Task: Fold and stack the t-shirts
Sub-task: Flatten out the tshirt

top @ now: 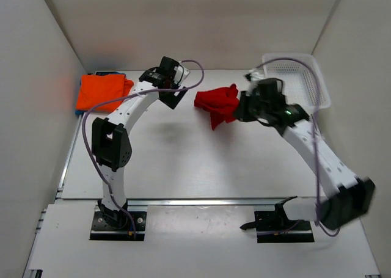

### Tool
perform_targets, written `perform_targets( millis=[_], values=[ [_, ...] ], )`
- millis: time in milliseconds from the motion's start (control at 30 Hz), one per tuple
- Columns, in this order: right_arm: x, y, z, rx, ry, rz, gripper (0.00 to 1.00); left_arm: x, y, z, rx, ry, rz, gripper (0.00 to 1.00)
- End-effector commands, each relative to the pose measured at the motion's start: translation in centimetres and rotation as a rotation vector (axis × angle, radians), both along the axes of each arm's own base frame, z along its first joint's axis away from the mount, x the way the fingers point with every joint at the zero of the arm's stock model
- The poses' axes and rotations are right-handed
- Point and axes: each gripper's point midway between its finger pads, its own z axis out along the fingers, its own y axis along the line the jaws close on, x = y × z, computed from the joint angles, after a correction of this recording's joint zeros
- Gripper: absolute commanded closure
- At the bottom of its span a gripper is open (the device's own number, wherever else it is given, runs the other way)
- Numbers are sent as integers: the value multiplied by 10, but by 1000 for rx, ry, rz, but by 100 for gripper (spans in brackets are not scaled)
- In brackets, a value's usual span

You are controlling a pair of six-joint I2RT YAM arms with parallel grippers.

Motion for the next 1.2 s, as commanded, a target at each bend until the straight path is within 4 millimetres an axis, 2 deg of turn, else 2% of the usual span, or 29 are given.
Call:
perform_targets(
  millis=[0, 33, 67, 133, 200, 333, 367, 400, 500, 533, 567, 600, 633, 700, 800, 1000, 1067, 1100, 1167],
  values=[
    [-56, -42, -36, 63, 210, -128, 100, -12, -51, 14, -62, -1, -136, 1],
    [-64, -47, -30, 68, 178, -151, 100, -14, -62, 13, -72, 7, -166, 2],
    [-72, -49, -44, 52, 200, -169, 100, -18, -76, 8, -85, 21, -203, 1],
    [-90, -58, -55, 84, 224, -225, 100, -31, -107, -6, -99, 57, -281, 1],
    [-101, -63, -63, 187, 282, -291, 100, -48, -130, -18, -127, 114, -356, 1],
    [-106, -76, -59, 266, 245, -376, 100, -82, -151, -45, -245, 280, -414, 1],
    [-105, -80, -58, 274, 237, -397, 100, -89, -147, -50, -256, 319, -412, 1],
    [-107, -81, -57, 275, 237, -395, 100, -103, -150, -64, -277, 381, -413, 2],
    [-106, -80, -59, 284, 262, -400, 100, -116, -146, -94, -266, 424, -365, 1],
    [-106, -80, -57, 280, 258, -393, 100, -111, -148, -97, -269, 399, -318, 1],
    [-108, -77, -61, 270, 276, -381, 100, -106, -139, -110, -240, 394, -249, 1],
    [-107, -76, -59, 263, 272, -375, 100, -95, -141, -111, -263, 362, -159, 1],
    [-109, -74, -59, 255, 286, -371, 100, -84, -133, -116, -251, 339, -80, 2],
    [-110, -73, -57, 245, 295, -364, 100, -67, -139, -113, -288, 304, -43, 4],
    [-115, -69, -62, 255, 319, -370, 100, -68, -160, -109, -350, 330, -106, 12],
    [-116, -70, -64, 307, 329, -421, 100, -53, -172, -113, -419, 351, -104, 21],
    [-118, -71, -64, 318, 335, -426, 100, -62, -182, -122, -448, 405, -145, 23],
    [-118, -72, -65, 320, 344, -432, 100, -66, -187, -119, -473, 424, -177, 23],
    [-118, -74, -64, 314, 349, -436, 100, -73, -185, -137, -470, 479, -158, 24]
  ],
)
